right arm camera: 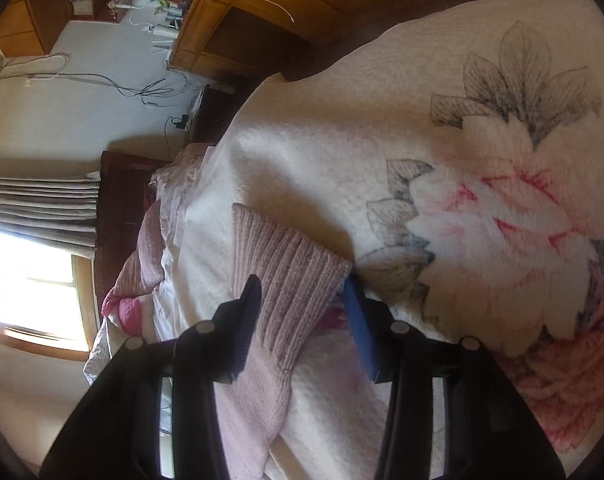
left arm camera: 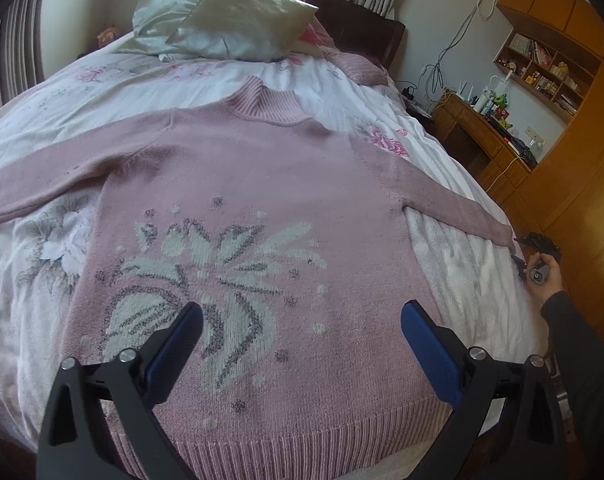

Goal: Fold small clothes
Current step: 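Grasp the cuff of one pink sweater sleeve with the right gripper, then carry the sleeve cuff across the sweater body with the right gripper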

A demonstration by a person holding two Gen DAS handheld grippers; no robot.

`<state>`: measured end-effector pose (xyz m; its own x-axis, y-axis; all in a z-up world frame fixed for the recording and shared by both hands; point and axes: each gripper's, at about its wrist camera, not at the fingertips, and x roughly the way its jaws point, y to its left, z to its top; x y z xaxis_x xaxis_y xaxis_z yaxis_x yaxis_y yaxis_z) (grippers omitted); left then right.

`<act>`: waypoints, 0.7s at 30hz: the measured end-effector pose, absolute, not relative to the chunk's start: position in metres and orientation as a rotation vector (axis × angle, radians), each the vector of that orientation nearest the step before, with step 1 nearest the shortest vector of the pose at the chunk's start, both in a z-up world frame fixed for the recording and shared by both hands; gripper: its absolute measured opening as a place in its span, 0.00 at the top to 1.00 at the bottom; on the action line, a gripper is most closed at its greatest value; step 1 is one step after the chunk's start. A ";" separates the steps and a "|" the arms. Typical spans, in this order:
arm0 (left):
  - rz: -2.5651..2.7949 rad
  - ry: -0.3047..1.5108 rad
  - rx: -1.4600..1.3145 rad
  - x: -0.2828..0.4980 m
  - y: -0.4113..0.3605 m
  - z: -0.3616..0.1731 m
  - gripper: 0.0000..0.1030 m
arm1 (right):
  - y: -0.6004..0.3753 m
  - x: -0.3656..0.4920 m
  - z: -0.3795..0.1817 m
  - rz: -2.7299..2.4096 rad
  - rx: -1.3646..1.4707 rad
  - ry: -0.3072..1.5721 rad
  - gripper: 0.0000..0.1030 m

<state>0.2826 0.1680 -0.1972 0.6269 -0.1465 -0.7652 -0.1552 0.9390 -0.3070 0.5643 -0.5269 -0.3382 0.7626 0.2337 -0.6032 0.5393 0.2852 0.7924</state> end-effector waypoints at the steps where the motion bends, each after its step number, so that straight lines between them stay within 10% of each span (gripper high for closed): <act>1: 0.007 0.905 -0.366 0.284 0.168 -0.200 0.03 | -0.527 0.566 -0.339 -0.231 1.288 0.721 0.58; 10: -0.039 0.963 -0.569 0.290 0.190 -0.228 0.03 | -0.517 0.574 -0.314 -0.216 1.148 0.694 0.93; 21: -0.023 0.928 -0.512 0.300 0.214 -0.208 0.03 | -0.397 0.584 -0.192 0.034 0.773 0.663 0.94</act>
